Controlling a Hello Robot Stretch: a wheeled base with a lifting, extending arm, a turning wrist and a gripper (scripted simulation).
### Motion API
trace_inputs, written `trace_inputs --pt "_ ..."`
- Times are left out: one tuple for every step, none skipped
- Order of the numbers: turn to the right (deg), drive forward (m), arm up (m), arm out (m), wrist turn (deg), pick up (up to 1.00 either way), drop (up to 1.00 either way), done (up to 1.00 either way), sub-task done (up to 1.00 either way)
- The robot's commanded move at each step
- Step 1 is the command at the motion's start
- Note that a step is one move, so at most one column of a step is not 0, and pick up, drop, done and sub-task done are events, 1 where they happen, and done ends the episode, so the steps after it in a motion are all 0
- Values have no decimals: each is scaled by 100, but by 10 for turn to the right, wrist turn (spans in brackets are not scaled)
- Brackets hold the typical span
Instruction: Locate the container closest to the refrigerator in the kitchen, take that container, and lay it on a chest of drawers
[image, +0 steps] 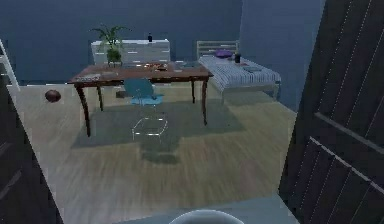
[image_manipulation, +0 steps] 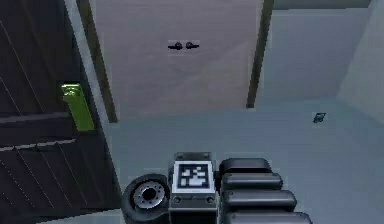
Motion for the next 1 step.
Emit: trace_inputs --pt "-90 0 0 0 0 0 0 0 0"
